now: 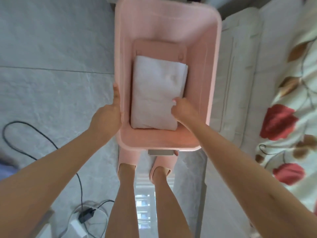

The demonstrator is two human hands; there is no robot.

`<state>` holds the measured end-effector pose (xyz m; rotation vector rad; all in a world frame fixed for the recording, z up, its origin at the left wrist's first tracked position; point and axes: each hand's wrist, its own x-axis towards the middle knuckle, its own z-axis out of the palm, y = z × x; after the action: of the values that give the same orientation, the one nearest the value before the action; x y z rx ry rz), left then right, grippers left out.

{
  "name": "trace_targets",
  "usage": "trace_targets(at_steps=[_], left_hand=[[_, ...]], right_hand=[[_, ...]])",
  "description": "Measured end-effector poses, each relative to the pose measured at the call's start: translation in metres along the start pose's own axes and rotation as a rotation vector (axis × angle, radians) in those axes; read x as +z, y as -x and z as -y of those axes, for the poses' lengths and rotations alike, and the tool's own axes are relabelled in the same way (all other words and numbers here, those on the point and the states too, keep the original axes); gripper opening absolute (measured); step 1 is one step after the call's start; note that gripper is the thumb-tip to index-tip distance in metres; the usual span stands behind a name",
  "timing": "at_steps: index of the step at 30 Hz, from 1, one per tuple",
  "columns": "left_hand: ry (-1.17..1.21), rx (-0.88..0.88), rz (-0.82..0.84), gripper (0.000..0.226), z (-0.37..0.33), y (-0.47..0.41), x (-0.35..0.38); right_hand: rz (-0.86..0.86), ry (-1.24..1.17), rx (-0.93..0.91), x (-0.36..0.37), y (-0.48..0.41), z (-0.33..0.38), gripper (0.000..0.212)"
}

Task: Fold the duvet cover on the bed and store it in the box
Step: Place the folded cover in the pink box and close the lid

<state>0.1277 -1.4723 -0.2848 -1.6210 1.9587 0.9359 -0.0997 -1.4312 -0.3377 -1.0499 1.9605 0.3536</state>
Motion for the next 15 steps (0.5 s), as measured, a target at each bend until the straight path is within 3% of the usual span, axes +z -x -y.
trace_targets(at_steps=[3, 5, 6, 10, 15], left_hand=[[-0.012, -0.064, 0.079, 0.084, -0.010, 0.001, -0.009], [-0.038, -0.096, 0.120, 0.084, -0.020, 0.003, -0.018], [-0.058, -0.103, 0.133, 0.083, -0.024, 0.005, -0.024], [-0.209, -0.032, 0.137, 0.070, -0.041, 0.012, -0.048], [-0.274, 0.153, 0.034, 0.054, -0.047, 0.020, -0.078]], right_hand=[[-0.508, -0.059, -0.086, -0.049, 0.043, -0.011, 0.038], [-0.695, -0.017, -0.007, -0.077, 0.063, -0.032, 0.047], [-0.677, -0.036, 0.071, -0.088, 0.070, -0.042, 0.053], [-0.332, -0.336, 0.353, -0.104, 0.074, -0.074, 0.071], [-0.302, -0.410, 0.417, -0.103, 0.073, -0.069, 0.091]])
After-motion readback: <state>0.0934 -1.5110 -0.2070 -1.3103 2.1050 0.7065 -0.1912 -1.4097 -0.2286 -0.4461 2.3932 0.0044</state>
